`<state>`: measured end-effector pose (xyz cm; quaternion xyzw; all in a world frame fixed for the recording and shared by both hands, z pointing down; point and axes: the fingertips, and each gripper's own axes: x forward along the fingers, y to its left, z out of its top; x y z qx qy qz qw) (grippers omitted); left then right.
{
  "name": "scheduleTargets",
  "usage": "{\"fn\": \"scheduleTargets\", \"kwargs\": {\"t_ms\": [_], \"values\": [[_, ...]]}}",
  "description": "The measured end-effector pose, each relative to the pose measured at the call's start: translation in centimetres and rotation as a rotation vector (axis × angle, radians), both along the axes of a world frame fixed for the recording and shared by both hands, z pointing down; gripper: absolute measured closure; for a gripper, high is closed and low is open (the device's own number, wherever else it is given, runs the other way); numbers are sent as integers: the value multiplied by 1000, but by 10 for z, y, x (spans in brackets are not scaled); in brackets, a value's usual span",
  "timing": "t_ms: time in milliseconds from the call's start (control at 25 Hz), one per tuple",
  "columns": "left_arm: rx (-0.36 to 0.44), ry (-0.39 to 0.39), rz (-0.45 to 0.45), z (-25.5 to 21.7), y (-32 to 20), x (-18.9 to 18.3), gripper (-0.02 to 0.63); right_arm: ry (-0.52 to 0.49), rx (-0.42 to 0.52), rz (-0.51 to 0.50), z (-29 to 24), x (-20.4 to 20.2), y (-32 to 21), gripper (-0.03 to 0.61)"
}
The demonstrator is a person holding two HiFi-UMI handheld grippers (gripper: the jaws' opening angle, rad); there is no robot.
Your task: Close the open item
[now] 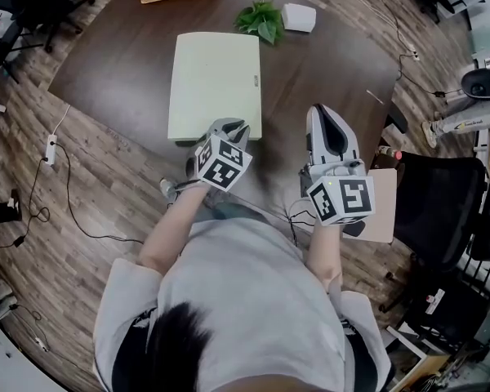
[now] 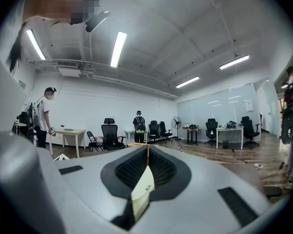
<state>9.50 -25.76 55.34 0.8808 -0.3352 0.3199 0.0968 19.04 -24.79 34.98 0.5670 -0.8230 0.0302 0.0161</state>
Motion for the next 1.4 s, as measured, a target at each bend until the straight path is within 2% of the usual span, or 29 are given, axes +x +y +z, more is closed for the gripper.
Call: {"fn": "scheduleTargets", "kwargs": {"t_ms": [320,520,640,760,1040,1120,1240,1280,1360,1400], "values": [[73,-290,111,22,5,8,588,-1,-1,23,3,11,6,565],[36,-382,199,28,5,11,580,-5,1,26,2,13,7,565],[-7,-395,231,29,5,12,577,-7,3,21,1,11,8,565],[-22,-375,250,27,5,12,557,-4,8,11,-1,8,10,565],[-76,-214,239,27,16,16,468,-8,13,3,-3,9,15,565],[-135,-116,200,26,17,18,443,-9,14,-1,-3,8,17,565],[-241,61,68,20,10,13,444,-13,13,-5,-3,7,19,565],[-267,92,14,19,5,8,460,-14,13,-5,-3,6,19,565],[-291,92,-64,21,-2,-2,604,-16,10,-4,-1,5,20,565],[-290,77,-79,23,-3,-5,604,-17,6,-2,0,4,20,565]]}}
